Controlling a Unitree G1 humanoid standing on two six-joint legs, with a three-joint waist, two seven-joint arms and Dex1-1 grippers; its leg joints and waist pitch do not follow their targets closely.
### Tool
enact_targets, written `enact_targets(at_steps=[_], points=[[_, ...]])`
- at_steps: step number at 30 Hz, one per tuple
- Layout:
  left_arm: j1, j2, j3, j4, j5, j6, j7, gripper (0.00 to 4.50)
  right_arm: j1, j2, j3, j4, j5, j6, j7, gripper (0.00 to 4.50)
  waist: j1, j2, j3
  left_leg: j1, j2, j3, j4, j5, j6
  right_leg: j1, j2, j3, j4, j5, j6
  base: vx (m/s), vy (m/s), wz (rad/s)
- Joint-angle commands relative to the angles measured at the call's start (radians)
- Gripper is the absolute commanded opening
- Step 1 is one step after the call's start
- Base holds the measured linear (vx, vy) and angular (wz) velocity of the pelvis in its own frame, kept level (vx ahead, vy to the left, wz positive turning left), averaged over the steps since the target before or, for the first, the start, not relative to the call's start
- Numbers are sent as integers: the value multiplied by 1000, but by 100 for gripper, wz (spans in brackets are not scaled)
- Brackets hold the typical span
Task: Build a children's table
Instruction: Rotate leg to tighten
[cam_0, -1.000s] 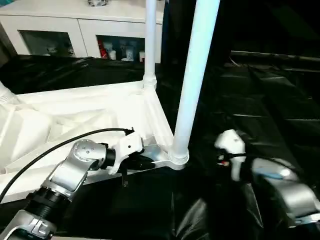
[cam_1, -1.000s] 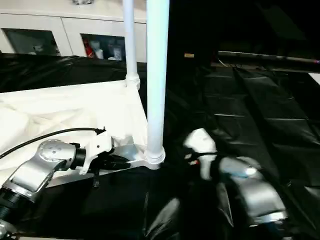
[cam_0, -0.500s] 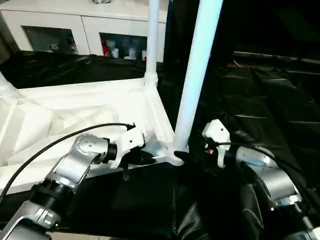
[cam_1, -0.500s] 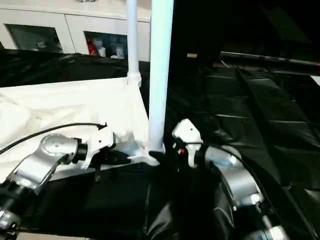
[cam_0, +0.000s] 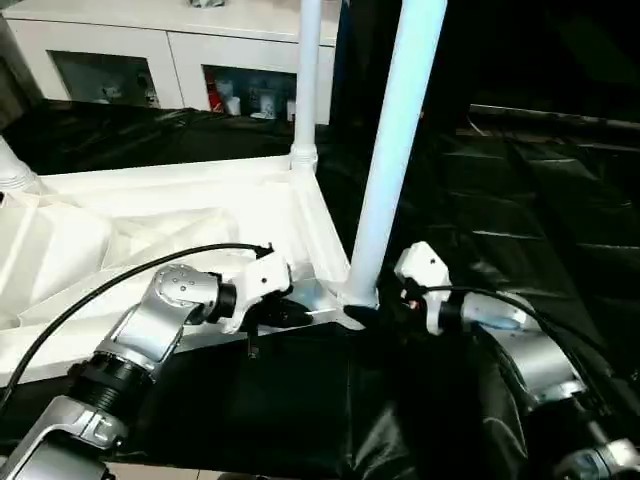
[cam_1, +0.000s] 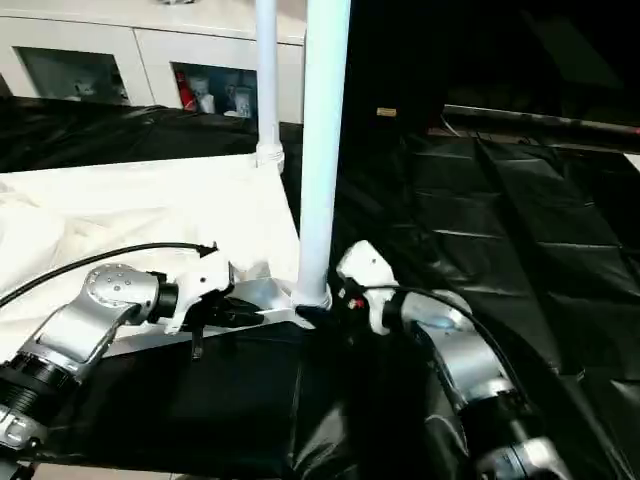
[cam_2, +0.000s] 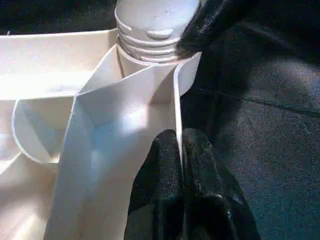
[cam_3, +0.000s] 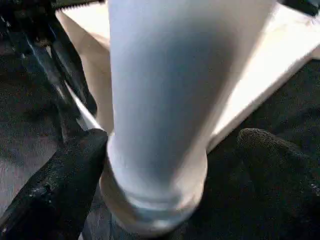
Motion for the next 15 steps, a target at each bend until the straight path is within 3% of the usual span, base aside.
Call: enact_targets(at_steps=[1,3,15], points=[[-4,-11,-8,23,1,-18,-7,0,-19,5,-13,23,5,-10,-2,450,-1,-9,-53,6,82,-29,-89,-113,38,26,-104,60,-89,-135,-240,0,0,0],[-4,-9,-11,21,0,-16,-14,0,-21,7,-8,27,5,-15,3,450,3,-8,-54,6,82,-29,-88,-104,42,27,-104,60,-87,-109,-243,0,0,0],[-6,-9,-13,29,6,-15,-31,0,-16,14,-6,49,-1,-33,23,354,8,-3,-54,7,83,-29,-90,-117,36,28,-104,60,-88,-105,-247,0,0,0]])
